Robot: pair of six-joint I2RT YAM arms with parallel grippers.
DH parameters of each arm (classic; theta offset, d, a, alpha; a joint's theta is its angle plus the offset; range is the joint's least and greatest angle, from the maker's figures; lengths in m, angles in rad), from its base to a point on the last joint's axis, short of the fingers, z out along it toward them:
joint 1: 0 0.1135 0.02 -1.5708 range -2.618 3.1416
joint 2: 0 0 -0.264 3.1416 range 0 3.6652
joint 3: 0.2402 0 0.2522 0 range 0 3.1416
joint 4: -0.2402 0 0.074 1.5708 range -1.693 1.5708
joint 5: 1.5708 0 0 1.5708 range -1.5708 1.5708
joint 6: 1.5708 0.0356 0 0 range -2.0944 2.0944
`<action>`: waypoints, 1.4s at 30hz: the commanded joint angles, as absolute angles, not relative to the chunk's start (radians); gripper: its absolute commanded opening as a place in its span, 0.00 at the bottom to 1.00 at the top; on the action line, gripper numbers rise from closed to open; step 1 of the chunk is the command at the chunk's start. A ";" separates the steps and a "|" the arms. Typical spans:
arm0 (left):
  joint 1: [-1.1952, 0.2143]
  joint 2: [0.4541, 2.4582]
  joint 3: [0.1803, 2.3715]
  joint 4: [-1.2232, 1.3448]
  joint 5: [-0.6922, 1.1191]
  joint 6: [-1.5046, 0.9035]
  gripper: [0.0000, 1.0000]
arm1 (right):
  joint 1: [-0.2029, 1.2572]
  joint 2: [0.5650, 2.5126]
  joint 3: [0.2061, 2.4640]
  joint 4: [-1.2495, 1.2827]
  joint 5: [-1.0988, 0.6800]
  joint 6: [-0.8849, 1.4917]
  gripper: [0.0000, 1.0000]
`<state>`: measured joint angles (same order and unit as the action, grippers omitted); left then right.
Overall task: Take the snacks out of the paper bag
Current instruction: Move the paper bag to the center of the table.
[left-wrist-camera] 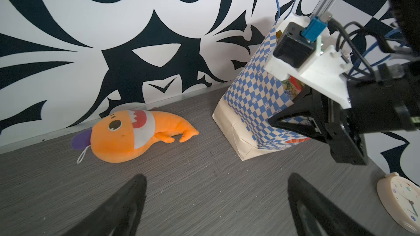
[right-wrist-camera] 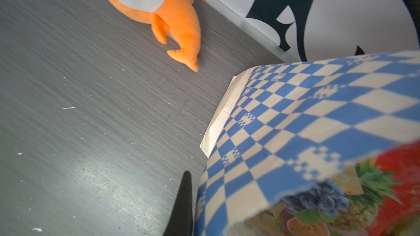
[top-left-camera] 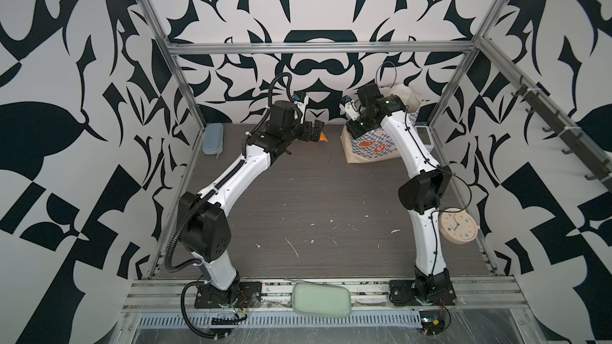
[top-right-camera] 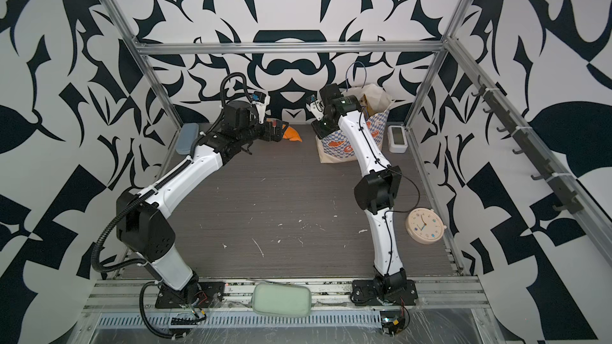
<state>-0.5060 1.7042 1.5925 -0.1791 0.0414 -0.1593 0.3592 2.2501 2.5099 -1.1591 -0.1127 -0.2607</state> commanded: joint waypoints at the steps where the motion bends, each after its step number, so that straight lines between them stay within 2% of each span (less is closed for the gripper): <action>1: -0.503 1.651 1.572 -0.173 0.023 -0.152 1.00 | 0.419 2.148 2.480 -1.153 -0.207 -0.238 0.00; 17: -0.504 1.564 1.460 -0.154 -0.089 -0.115 1.00 | 0.593 1.927 2.131 -0.998 -0.212 -0.123 0.00; 23: -0.476 1.534 1.424 -0.167 -0.242 -0.157 1.00 | 0.698 1.899 2.085 -0.927 -0.226 -0.052 0.00; 28: -0.386 1.481 1.340 -0.173 -0.269 -0.270 1.00 | 0.786 1.922 2.101 -0.870 -0.206 0.034 0.00; 34: -0.321 1.397 1.221 -0.166 -0.323 -0.285 1.00 | 0.893 2.016 2.211 -0.870 -0.191 0.072 0.00; 39: -0.288 1.348 1.173 -0.174 -0.319 -0.273 1.00 | 0.928 2.067 2.333 -0.878 -0.207 0.110 0.00; 42: -0.290 1.330 1.156 -0.166 -0.304 -0.267 1.00 | 0.928 2.035 2.365 -0.871 -0.209 0.096 0.13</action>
